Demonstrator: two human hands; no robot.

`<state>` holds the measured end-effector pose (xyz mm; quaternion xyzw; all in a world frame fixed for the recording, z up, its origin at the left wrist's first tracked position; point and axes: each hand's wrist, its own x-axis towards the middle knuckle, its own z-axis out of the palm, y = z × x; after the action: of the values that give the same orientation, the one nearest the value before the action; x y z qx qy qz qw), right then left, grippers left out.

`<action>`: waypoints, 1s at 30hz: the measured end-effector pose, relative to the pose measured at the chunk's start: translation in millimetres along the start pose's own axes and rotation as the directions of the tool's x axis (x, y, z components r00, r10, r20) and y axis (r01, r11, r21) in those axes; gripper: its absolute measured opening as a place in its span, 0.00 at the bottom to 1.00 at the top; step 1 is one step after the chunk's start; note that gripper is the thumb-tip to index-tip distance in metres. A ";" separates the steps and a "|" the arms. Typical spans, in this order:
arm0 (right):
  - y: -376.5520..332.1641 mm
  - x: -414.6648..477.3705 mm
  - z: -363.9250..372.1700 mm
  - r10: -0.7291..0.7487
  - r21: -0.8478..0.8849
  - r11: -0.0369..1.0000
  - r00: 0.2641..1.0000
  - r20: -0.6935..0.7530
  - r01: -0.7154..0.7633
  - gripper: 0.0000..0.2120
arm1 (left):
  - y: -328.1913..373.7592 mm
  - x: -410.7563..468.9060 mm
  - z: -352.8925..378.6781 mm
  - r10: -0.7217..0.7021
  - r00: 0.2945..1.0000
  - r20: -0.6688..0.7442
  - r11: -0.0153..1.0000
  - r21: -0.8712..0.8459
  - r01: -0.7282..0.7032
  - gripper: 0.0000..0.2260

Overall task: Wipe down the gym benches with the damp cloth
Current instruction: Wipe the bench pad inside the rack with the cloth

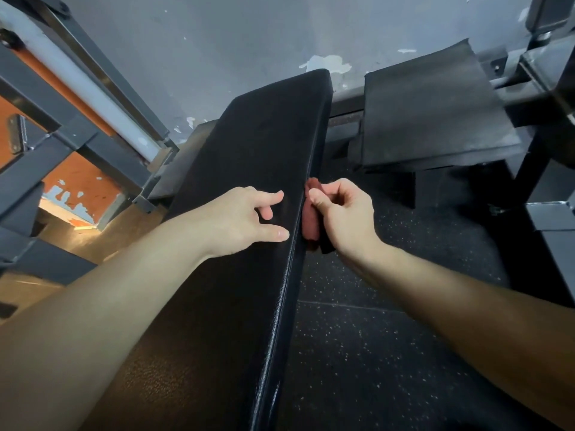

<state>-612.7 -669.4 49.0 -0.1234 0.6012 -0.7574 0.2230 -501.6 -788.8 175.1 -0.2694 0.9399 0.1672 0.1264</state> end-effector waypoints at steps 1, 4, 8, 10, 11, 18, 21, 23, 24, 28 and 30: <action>1.6 -11.8 -0.8 -0.012 0.004 1.000 1.000 0.016 0.012 0.08 | -0.7 -0.1 0.7 0.002 1.000 -0.006 1.000 -0.012 -0.002 0.32; 8.5 -66.1 -7.4 -0.033 0.006 0.999 0.991 0.127 0.033 0.09 | -3.3 0.5 2.4 0.008 1.000 -0.028 0.999 -0.048 -0.009 0.32; 13.6 -75.2 -9.9 -0.033 0.052 0.998 0.982 0.188 0.023 0.10 | -5.4 0.3 2.8 0.003 1.000 -0.019 0.998 -0.060 -0.004 0.32; 10.6 -50.3 -4.7 -0.039 0.044 0.998 0.991 0.127 0.034 0.09 | -7.0 1.7 3.8 0.006 1.000 -0.023 0.998 -0.067 -0.007 0.32; 9.1 -36.7 -3.1 -0.032 0.041 0.999 0.996 0.080 0.029 0.09 | -6.8 2.2 3.9 0.006 1.000 -0.025 0.998 -0.061 -0.007 0.32; 3.6 2.6 -2.6 0.133 0.090 0.988 0.987 -0.087 -0.125 0.04 | -3.1 -5.1 11.5 -0.025 0.999 -0.034 0.993 -0.114 0.020 0.32; -9.2 -18.1 -10.8 0.248 0.194 0.959 0.942 -0.227 -0.206 0.05 | 0.5 -17.6 13.5 -0.033 0.997 -0.076 0.988 -0.150 0.021 0.29; -21.8 -41.9 -15.5 0.318 0.225 0.939 0.905 -0.284 -0.259 0.08 | 5.6 -30.1 8.5 -0.055 0.995 -0.077 0.986 -0.163 0.042 0.25; -30.4 -56.8 -16.3 0.350 0.229 0.929 0.888 -0.298 -0.289 0.08 | 8.5 -38.0 4.2 -0.074 0.995 -0.063 0.983 -0.175 0.062 0.24; -74.8 -118.9 -11.2 0.408 0.137 0.913 0.854 -0.323 -0.384 0.06 | 22.4 -83.6 -18.7 -0.109 0.992 0.066 0.971 -0.205 0.121 0.19; -101.0 -147.7 -7.3 0.442 0.104 0.896 0.845 -0.302 -0.431 0.05 | 29.6 -110.5 -35.1 -0.102 0.985 0.138 0.973 -0.194 0.128 0.19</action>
<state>-506.6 -573.4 156.7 0.1439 0.6292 -0.7061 0.2913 -432.1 -727.3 250.5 -0.3237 0.8909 0.2712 0.1674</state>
